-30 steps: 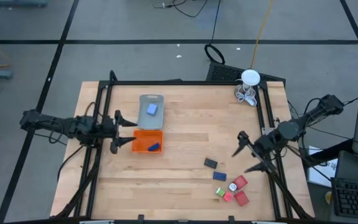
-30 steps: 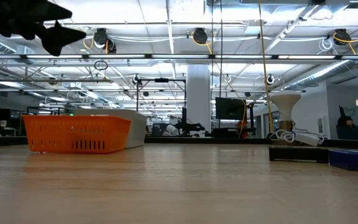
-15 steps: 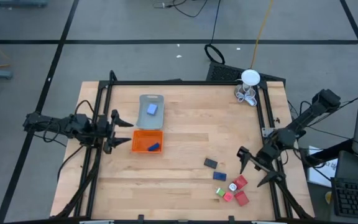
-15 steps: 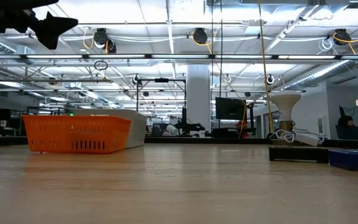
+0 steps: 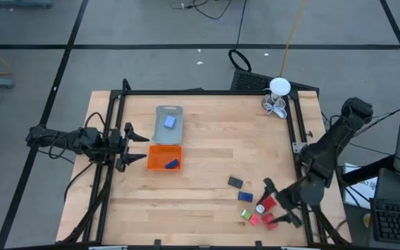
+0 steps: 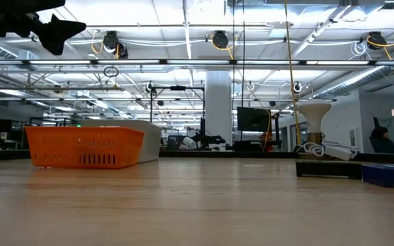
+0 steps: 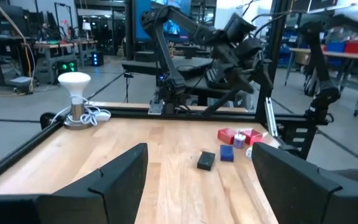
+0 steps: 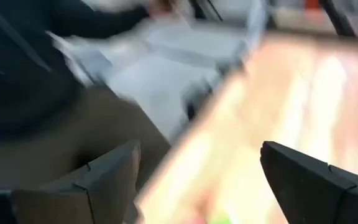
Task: Pick & Place Office items
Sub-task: Put the top red charger adapter into the gray bin
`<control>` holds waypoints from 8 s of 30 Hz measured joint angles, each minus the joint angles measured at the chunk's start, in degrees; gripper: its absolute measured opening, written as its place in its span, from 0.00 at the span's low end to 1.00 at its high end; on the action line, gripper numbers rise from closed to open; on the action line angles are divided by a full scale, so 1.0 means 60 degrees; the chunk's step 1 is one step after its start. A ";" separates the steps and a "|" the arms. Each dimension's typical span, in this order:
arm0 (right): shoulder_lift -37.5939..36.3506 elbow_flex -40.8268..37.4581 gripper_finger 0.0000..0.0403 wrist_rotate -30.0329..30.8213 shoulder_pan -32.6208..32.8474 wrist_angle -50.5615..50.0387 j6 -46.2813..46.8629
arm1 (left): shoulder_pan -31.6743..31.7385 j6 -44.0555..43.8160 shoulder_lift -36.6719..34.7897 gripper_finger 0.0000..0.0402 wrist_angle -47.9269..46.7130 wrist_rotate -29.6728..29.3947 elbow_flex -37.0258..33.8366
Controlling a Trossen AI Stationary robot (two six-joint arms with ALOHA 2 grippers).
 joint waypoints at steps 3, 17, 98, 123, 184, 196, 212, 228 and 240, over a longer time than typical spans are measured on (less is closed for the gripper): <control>0.0309 0.0600 0.79 0.0814 0.0092 -0.1829 0.1459 | 0.0000 0.0305 0.0000 0.73 -0.0005 -0.0004 0.0000; 0.2097 0.0649 0.79 -0.0348 -0.0064 -0.5030 0.3591 | 0.0000 0.0290 0.0000 0.73 -0.0006 -0.0008 0.0000; 0.3962 0.0609 0.56 -0.1065 -0.0801 -0.5404 0.2342 | -0.0007 0.0293 0.0000 0.73 0.0063 -0.0015 0.0000; 0.3958 0.0623 0.33 -0.1087 -0.0797 -0.5407 0.2308 | 0.0000 0.0293 0.0000 0.73 0.0063 -0.0015 0.0000; -0.0042 0.0155 0.31 0.3933 -0.5065 -0.4723 0.3115 | 0.0000 0.0293 0.0000 0.73 0.0063 -0.0015 0.0001; -0.0252 -0.1555 0.31 0.0035 -0.8202 0.1137 -0.0870 | 0.0000 0.0165 0.0000 0.73 0.1071 -0.0011 0.0007; -0.0431 -0.2894 0.31 -0.3560 -0.9165 0.4448 -0.1477 | 0.0000 0.0228 0.1509 0.73 0.4164 -0.0008 0.0007; -0.0382 -0.3187 0.31 -0.4297 -0.8570 0.5915 -0.1512 | 0.0011 -0.1366 0.5561 0.73 0.7525 -0.1495 0.0007; -0.0369 -0.3187 0.31 -0.4282 -0.8472 0.6018 -0.1435 | 0.0018 -0.1522 0.9286 0.73 0.9322 -0.1858 0.0985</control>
